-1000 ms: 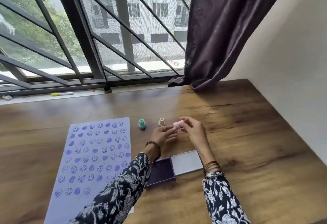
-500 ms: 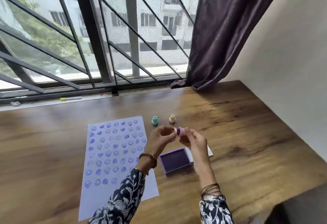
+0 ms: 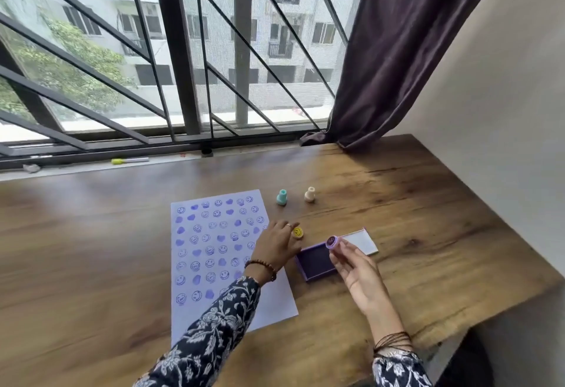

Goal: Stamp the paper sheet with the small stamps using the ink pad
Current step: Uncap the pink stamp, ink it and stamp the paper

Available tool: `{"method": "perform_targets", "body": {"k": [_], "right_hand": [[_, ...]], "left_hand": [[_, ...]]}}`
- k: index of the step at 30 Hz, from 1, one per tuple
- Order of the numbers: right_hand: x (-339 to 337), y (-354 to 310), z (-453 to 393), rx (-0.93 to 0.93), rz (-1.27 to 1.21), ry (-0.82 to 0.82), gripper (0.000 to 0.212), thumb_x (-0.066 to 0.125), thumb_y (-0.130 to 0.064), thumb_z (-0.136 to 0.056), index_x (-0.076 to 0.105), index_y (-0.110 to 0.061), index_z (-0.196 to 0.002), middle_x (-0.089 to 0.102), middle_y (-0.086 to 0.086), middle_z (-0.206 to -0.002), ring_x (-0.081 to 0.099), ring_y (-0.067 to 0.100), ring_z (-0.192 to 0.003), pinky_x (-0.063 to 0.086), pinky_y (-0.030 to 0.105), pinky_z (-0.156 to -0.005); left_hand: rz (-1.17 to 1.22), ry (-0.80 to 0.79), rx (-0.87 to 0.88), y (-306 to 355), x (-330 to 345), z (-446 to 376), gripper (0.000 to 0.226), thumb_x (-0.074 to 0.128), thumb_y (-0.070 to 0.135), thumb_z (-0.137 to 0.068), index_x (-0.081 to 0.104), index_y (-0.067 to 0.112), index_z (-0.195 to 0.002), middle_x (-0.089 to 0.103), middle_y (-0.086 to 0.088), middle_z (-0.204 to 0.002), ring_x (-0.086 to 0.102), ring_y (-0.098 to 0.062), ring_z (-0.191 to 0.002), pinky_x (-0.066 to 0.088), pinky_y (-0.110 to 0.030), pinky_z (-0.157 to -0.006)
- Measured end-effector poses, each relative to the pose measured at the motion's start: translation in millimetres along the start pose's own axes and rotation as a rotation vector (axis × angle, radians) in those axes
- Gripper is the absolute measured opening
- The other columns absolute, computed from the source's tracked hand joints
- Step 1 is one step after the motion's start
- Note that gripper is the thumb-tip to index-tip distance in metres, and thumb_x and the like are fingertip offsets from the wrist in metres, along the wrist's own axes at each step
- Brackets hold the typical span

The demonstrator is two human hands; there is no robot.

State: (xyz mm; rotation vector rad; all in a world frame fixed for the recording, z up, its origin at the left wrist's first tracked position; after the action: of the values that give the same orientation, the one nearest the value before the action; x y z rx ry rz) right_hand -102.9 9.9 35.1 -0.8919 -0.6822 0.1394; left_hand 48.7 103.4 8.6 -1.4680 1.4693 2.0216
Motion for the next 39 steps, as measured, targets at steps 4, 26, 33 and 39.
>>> {"method": "perform_targets", "body": {"k": [4, 26, 33, 39], "right_hand": [[-3.1, 9.8, 1.2, -0.252, 0.655, 0.097, 0.013, 0.063, -0.003, -0.082, 0.068, -0.002, -0.095, 0.069, 0.007, -0.080, 0.067, 0.013, -0.073, 0.055, 0.016, -0.063], [34.0, 11.1, -23.9, -0.534, 1.902, -0.315, 0.020, 0.044, -0.017, -0.092, 0.062, -0.007, -0.095, 0.065, 0.012, -0.101, 0.061, 0.029, -0.092, 0.045, 0.035, -0.076], [54.9, -5.7, -33.3, -0.212, 1.893, -0.306, 0.011, 0.061, -0.008, -0.072, 0.070, -0.005, -0.078, 0.069, 0.021, -0.085, 0.063, 0.034, -0.080, 0.036, 0.026, -0.057], [38.4, 6.9, 8.1, -0.136, 1.347, -0.041, 0.012, 0.072, -0.018, -0.071, 0.066, -0.017, -0.061, 0.069, 0.011, -0.068, 0.062, 0.025, -0.069, 0.042, 0.032, -0.061]], "left_hand": [[0.039, -0.067, 0.053, -8.3, 14.5, 23.4, 0.065, 0.062, 0.048, -0.077, 0.040, 0.022, -0.132, 0.040, 0.001, -0.142, 0.030, -0.023, -0.126, 0.025, -0.033, -0.105], [0.034, 0.001, -0.046, -7.8, 38.6, 38.8, 0.073, 0.070, 0.054, -0.064, 0.041, 0.033, -0.128, 0.032, 0.003, -0.143, 0.012, -0.016, -0.138, 0.003, -0.029, -0.107], [0.003, -0.043, -0.102, -4.3, 33.2, 47.9, 0.088, 0.069, 0.059, -0.062, 0.031, 0.030, -0.136, 0.022, 0.002, -0.150, 0.010, -0.017, -0.140, 0.005, -0.037, -0.113], [-0.022, 0.035, -0.163, -65.9, -24.2, 111.6, 0.083, 0.057, 0.064, -0.071, 0.021, 0.033, -0.140, 0.019, 0.010, -0.153, 0.007, -0.013, -0.142, 0.007, -0.034, -0.113]]}}
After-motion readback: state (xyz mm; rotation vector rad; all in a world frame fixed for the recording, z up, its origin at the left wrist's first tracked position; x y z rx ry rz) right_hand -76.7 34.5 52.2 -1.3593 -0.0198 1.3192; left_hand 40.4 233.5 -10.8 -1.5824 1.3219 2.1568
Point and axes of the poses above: each hand's wrist, its own z-axis away from the middle knuckle, its own x-axis out of the palm, y = z × x, the point moved 1 cm from there along -z, towards the middle knuckle
